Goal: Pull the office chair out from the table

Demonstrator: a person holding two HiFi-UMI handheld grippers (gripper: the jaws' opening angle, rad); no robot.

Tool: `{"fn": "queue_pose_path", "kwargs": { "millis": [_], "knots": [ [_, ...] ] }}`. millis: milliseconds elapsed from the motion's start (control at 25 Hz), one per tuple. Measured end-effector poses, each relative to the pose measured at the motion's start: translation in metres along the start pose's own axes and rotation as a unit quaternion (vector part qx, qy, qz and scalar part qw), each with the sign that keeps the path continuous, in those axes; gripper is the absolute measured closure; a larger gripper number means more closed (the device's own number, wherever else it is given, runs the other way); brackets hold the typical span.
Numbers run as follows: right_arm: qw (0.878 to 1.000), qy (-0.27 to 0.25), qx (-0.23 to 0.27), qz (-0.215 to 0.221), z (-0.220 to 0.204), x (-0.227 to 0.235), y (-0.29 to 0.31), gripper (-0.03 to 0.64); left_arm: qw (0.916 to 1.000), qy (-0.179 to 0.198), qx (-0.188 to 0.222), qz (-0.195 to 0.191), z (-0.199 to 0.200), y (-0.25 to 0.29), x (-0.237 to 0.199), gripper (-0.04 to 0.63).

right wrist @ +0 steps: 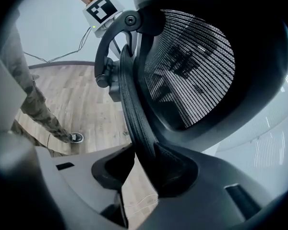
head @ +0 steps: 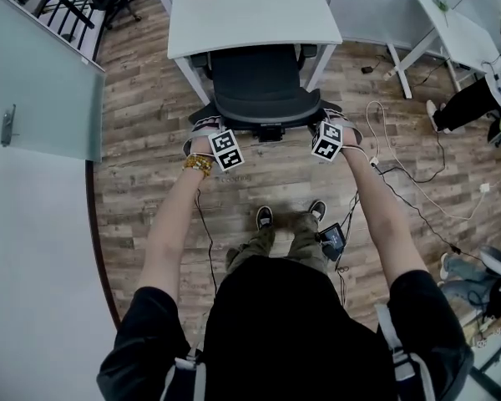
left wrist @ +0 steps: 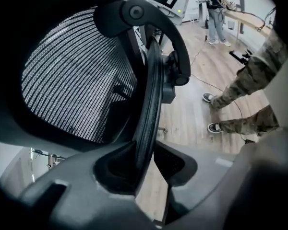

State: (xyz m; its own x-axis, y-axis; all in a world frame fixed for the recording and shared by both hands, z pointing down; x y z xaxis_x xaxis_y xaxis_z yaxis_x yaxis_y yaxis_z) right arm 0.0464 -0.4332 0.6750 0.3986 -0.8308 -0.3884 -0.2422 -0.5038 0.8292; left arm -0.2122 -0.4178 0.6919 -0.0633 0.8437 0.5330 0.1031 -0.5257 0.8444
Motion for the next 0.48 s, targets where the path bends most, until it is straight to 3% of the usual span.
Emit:
{"fn": "queue_pose_path", "kwargs": {
  "millis": [480],
  "knots": [
    [1.0,0.005,0.001,0.001,-0.0016,-0.0037,-0.0029,0.491,0.9998,-0.021,-0.002,-0.007,0.0009,-0.0014,0.0039,0.462]
  ]
}}
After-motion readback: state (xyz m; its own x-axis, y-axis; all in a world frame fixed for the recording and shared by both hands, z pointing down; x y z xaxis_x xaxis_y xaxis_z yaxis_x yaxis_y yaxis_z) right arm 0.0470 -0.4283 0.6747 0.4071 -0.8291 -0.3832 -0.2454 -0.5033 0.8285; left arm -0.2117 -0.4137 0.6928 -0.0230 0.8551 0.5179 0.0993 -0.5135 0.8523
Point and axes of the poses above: the fingertips, and each gripper's own axes: y forward along the fingers, x to its right, z out of its top, the point moved 4 cm from there along -y, backward along the fingers, and after that the axes turned 14 degrees about y, right-handed, at the moved point
